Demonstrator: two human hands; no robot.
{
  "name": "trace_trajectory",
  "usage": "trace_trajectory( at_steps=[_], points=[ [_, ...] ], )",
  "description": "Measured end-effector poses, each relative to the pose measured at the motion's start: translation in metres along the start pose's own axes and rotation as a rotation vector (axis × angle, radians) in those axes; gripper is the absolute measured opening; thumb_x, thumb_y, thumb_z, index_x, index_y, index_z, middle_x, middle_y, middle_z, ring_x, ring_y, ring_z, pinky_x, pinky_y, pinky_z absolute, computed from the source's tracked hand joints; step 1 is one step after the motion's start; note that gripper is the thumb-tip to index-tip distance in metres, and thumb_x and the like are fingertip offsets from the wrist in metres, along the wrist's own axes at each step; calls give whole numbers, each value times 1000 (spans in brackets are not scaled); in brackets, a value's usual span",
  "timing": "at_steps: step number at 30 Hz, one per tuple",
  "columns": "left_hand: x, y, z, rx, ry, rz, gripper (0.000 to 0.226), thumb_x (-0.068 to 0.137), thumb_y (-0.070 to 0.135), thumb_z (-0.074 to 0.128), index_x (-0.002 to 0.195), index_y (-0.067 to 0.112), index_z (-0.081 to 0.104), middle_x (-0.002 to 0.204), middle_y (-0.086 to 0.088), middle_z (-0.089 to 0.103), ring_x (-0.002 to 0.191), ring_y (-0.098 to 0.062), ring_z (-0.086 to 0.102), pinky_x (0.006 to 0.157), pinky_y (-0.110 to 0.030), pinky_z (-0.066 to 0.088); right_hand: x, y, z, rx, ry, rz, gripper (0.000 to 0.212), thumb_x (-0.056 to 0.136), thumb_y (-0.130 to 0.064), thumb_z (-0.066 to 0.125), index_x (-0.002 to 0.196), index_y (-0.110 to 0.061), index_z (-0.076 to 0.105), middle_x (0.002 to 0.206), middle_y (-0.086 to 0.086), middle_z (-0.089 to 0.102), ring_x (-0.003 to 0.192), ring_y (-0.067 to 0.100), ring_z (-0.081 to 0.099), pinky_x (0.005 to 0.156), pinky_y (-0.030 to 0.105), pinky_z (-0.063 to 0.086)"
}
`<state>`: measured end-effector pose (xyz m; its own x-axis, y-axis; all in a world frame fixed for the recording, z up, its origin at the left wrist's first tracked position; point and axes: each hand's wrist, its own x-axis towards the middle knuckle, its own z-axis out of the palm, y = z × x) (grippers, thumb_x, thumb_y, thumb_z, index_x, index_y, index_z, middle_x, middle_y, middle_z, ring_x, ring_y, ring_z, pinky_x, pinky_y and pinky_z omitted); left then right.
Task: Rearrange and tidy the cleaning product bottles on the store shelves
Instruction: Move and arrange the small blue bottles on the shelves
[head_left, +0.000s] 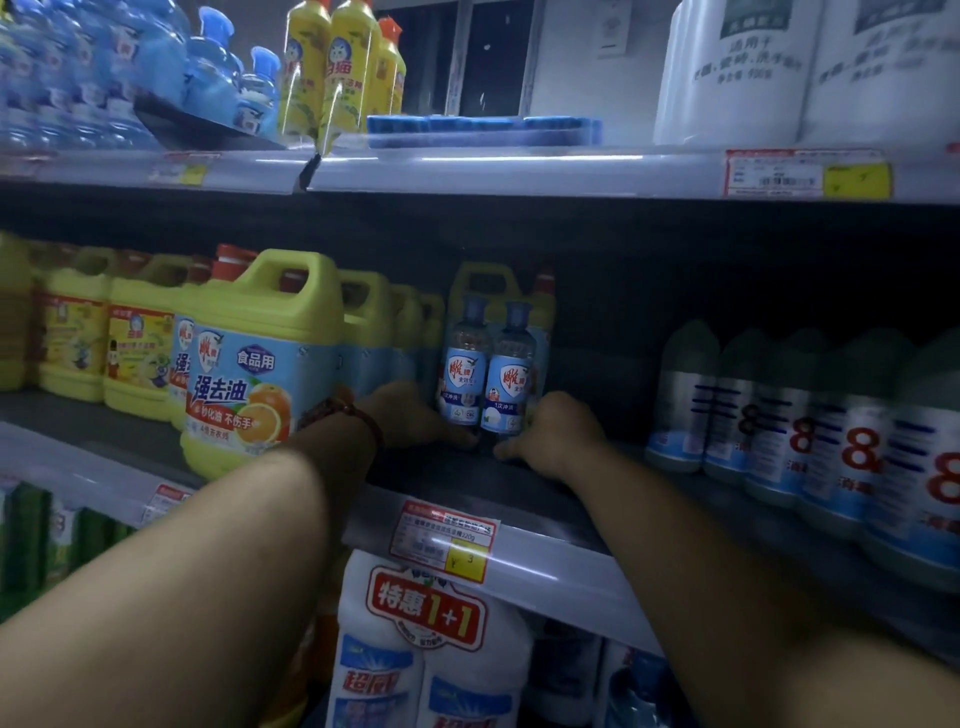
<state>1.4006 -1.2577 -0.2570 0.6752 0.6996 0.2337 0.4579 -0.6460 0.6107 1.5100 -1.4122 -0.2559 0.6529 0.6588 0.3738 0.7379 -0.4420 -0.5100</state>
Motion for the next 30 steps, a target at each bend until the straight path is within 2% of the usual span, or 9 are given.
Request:
trace_trajectory(
  at_steps=[4, 7, 11, 13, 16, 20, 23, 27, 30],
  points=[
    [-32, 19, -9, 230, 91, 31, 49, 88, 43, 72, 121, 7, 63, 117, -12, 65, 111, -27, 63, 87, -32, 51, -30, 4, -28, -13, -10, -78, 41, 81, -23, 81, 116, -10, 66, 116, 10, 69, 102, 23, 64, 75, 24, 44],
    [-75, 34, -8, 433, 180, 187, 34, 95, 36, 62, 121, 14, 58, 114, -9, 66, 107, -29, 66, 89, -39, 56, -66, 13, -57, -63, 118, -218, 44, 84, -23, 76, 123, -12, 60, 122, 10, 65, 107, 26, 62, 85, 28, 49],
    [-146, 75, -4, 504, 172, 305, 58, 85, 44, 70, 136, 26, 47, 129, -6, 62, 114, -30, 63, 91, -41, 55, -121, 37, -97, -255, 150, -344, 62, 87, -30, 70, 142, -17, 44, 138, 7, 52, 122, 25, 53, 97, 41, 49],
    [-178, 103, 2, 495, 200, 358, 59, 86, 47, 68, 137, 28, 46, 133, -8, 60, 116, -32, 62, 91, -39, 54, -150, 48, -122, -291, 141, -344, 68, 91, -32, 67, 150, -19, 36, 147, 4, 44, 129, 24, 48, 103, 40, 46],
    [-223, 144, 14, 465, 236, 432, 57, 86, 58, 64, 128, 21, 52, 122, -9, 63, 110, -34, 62, 85, -40, 52, -195, 63, -160, -331, 163, -317, 70, 90, -35, 68, 151, -22, 35, 153, 1, 38, 136, 26, 43, 107, 39, 43],
    [-264, 194, 37, 390, 201, 525, 56, 85, 54, 63, 128, 20, 51, 125, -6, 61, 115, -29, 58, 91, -41, 51, -253, 89, -205, -365, 236, -291, 60, 87, -38, 68, 140, -21, 45, 144, 1, 47, 129, 28, 50, 101, 41, 47],
    [-284, 226, 62, 312, 148, 566, 56, 84, 59, 63, 126, 23, 51, 124, -3, 60, 111, -27, 59, 91, -42, 53, -287, 114, -234, -380, 308, -296, 56, 90, -30, 64, 142, -21, 45, 141, -1, 50, 126, 24, 51, 98, 37, 47],
    [-295, 265, 95, 212, 87, 611, 58, 86, 54, 66, 132, 22, 51, 129, -5, 60, 111, -27, 60, 94, -42, 53, -313, 150, -267, -309, 382, -246, 52, 91, -30, 64, 140, -22, 48, 138, -2, 51, 123, 21, 52, 98, 40, 48],
    [-296, 294, 118, 108, 69, 610, 48, 88, 42, 69, 124, 14, 55, 120, -7, 63, 102, -25, 62, 86, -36, 54, -319, 178, -284, -227, 457, -155, 49, 90, -30, 68, 135, -17, 50, 130, 3, 54, 116, 23, 55, 93, 37, 49]
  ],
)
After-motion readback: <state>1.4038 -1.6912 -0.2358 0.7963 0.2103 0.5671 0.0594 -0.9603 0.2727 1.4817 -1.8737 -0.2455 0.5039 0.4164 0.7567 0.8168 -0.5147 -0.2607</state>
